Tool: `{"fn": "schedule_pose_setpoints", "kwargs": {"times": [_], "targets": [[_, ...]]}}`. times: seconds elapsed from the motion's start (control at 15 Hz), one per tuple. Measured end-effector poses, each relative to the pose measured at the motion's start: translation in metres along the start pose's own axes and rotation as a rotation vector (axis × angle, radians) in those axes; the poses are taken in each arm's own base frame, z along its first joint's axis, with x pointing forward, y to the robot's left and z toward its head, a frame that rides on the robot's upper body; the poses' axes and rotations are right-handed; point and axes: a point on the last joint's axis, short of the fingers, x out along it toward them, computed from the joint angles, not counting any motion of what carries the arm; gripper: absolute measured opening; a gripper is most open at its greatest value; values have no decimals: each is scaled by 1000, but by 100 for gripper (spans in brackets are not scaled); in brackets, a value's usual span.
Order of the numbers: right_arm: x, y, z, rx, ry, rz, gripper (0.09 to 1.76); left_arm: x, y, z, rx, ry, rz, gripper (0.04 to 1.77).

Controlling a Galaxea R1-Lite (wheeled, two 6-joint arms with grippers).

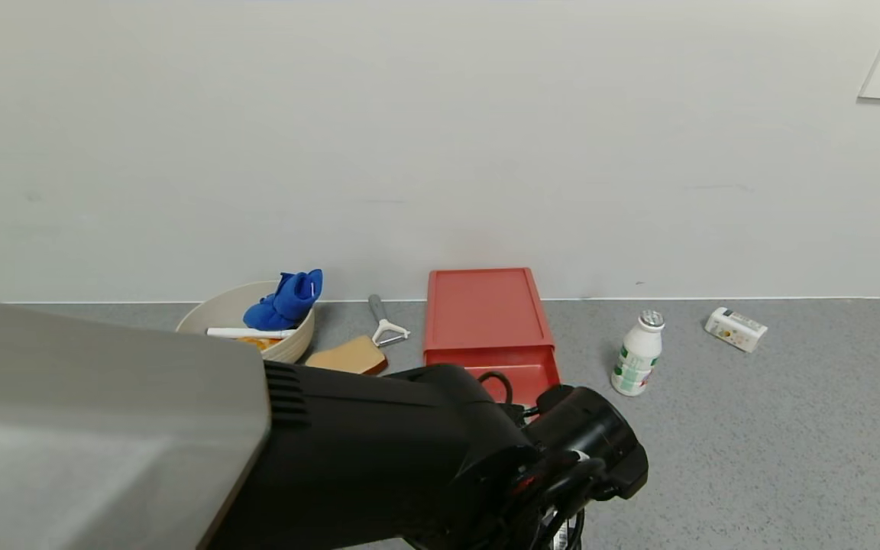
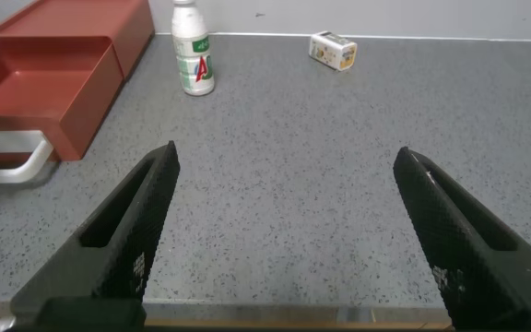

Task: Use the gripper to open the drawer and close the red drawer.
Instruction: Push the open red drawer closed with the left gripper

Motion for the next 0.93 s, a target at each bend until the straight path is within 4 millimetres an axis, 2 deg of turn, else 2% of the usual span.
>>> {"fn": "schedule_pose_setpoints", "kwargs": {"times": [0.27,0.53,0.93], "targets": [[0,0,0,0,0,0,171,8,-2,5,-36,-140,44,172],[0,0,0,0,-1,0,171,14,-1,4,-149,-213,122,172],[0,0,0,0,-1,0,171,10,6,-2,-217,-184,181,172]]}}
